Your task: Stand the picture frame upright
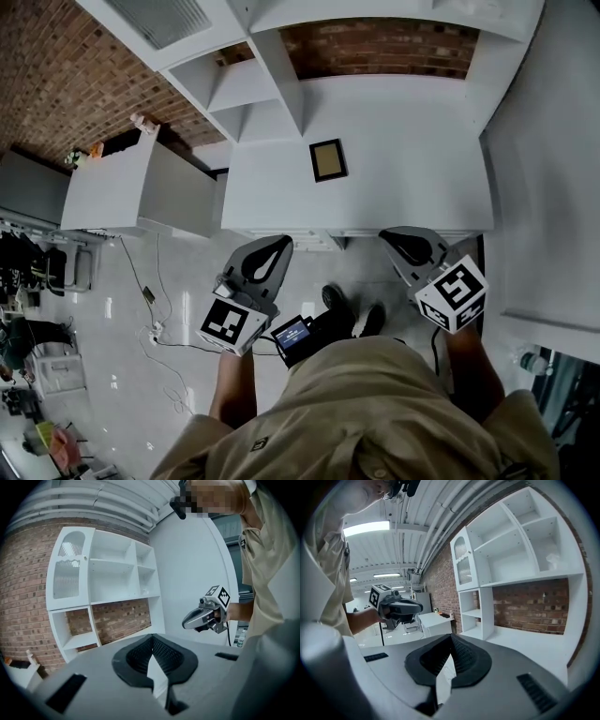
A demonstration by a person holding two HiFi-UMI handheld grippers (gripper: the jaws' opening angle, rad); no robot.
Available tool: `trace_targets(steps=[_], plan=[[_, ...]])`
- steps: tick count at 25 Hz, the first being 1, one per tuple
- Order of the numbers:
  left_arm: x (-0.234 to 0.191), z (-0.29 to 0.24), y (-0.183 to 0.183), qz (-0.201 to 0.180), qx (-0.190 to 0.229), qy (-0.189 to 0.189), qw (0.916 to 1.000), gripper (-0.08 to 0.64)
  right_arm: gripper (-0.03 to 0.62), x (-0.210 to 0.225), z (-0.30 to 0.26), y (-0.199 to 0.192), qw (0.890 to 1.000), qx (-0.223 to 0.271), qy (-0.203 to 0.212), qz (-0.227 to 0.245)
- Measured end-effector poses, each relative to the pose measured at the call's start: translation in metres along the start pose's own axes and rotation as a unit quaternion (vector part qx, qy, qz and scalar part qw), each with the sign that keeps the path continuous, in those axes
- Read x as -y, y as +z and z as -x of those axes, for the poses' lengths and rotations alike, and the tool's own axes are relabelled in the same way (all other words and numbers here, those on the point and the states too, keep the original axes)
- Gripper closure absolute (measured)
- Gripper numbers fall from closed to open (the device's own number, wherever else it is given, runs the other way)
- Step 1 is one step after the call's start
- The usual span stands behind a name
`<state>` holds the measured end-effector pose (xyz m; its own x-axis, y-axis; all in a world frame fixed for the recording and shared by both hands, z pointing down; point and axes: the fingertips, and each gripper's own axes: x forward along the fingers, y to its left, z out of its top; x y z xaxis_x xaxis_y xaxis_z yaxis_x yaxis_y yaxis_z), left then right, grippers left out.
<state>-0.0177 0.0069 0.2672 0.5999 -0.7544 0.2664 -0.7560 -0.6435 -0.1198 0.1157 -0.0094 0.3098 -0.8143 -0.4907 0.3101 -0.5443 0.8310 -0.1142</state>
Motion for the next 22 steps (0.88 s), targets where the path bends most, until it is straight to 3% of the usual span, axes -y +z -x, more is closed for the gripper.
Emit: trace_targets(steps=[6,11,14,18,22], plan=[[-0.039,-0.034,-0.010,0.003,0.010,-0.028,0.9995,0.554,0.589,0.027,-0.029,0.005,0.999,-0.009,-0.031,-0.003],[-0.092,-0.043,-0.027,0.027,0.057,-0.064,0.9959,0.554,0.589,0.030,-0.081,0.015,0.997,-0.012,-0.081,0.017],[-0.120,-0.057,-0.025,0.025,0.044,-0.070,0.9963,0.553,0.589,0.040,-0.105,0.042,0.997,-0.014,-0.077,0.019],[-0.115,-0.105,-0.004,0.014,0.050,-0.127,0.9905,0.553,0.589,0.072,-0.087,0.067,0.993,-0.031,-0.110,0.023],[-0.124,-0.126,-0.003,0.006,0.038,-0.134,0.9903,0.554,0.589,0.089,-0.092,0.060,0.992,-0.047,-0.117,0.013]])
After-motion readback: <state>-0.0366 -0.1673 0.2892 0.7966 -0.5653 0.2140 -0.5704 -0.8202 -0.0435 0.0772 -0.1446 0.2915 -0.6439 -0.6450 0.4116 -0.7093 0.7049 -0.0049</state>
